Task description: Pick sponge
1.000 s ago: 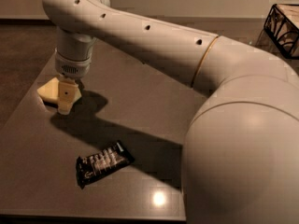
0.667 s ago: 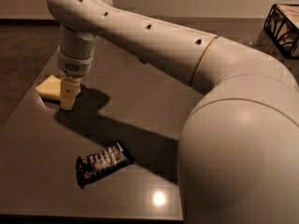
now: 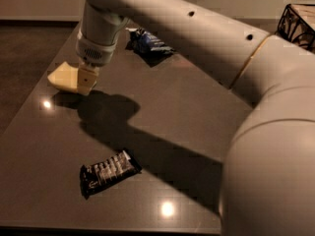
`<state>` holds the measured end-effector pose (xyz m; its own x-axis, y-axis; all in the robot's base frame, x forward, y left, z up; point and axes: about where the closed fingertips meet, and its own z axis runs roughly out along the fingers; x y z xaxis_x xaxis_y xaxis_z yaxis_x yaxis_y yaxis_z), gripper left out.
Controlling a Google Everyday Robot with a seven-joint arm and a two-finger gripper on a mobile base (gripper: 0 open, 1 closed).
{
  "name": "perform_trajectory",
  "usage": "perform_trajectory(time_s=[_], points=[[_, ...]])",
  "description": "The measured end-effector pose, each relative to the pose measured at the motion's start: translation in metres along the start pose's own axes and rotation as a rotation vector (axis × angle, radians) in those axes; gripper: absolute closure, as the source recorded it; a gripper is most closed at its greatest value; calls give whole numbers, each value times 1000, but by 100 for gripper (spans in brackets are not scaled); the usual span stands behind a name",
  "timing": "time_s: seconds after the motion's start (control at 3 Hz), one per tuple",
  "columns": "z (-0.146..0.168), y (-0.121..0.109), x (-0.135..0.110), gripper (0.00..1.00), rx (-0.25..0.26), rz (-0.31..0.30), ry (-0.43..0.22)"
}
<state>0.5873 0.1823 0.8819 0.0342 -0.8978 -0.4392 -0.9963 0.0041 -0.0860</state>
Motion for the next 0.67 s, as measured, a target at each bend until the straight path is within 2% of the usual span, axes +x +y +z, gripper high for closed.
perform_trajectory(time_s=[0.33,0.67], points=[[-74,12,15,100,7,-38,-69],[-74,12,14,100,7,-38,-69]])
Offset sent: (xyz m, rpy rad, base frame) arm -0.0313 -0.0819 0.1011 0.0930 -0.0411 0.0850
